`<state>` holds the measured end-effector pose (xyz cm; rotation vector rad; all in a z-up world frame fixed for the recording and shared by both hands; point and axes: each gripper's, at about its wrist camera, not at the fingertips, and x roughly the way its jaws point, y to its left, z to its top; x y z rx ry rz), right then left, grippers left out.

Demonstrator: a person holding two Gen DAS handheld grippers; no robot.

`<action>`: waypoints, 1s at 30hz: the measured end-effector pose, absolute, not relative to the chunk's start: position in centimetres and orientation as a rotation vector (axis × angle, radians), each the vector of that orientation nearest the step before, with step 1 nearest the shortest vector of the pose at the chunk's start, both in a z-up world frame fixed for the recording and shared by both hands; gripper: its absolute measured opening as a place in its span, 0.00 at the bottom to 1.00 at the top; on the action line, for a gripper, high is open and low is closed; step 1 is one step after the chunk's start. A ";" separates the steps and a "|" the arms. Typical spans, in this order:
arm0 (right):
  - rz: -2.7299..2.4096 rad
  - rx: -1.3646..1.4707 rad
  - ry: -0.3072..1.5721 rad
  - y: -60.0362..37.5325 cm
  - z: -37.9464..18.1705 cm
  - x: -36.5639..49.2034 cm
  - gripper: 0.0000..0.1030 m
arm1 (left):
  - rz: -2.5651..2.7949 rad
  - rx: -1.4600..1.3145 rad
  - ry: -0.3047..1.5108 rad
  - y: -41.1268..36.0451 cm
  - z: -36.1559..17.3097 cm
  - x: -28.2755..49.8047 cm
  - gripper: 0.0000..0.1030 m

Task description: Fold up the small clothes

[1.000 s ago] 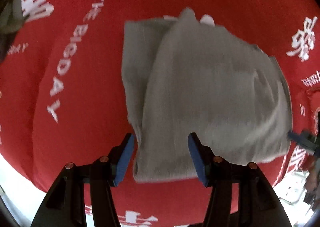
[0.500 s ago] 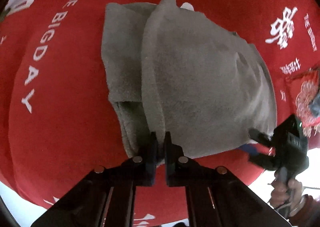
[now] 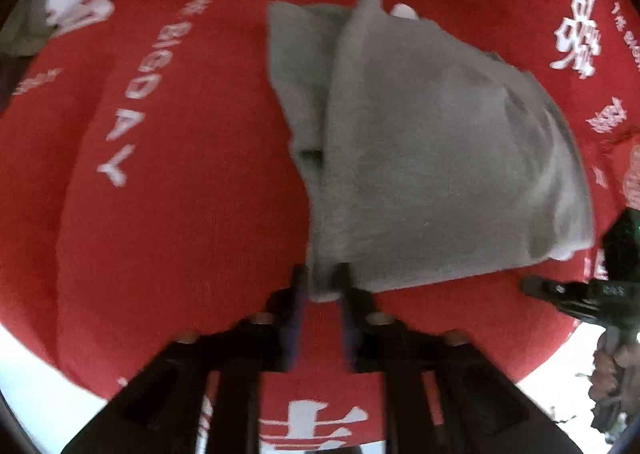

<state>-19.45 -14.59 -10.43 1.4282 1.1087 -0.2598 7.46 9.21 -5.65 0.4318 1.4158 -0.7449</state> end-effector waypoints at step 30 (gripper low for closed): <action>-0.159 0.945 1.289 -12.1 -3.3 -12.7 0.72 | -0.614 0.345 1.448 8.3 -3.8 4.6 1.00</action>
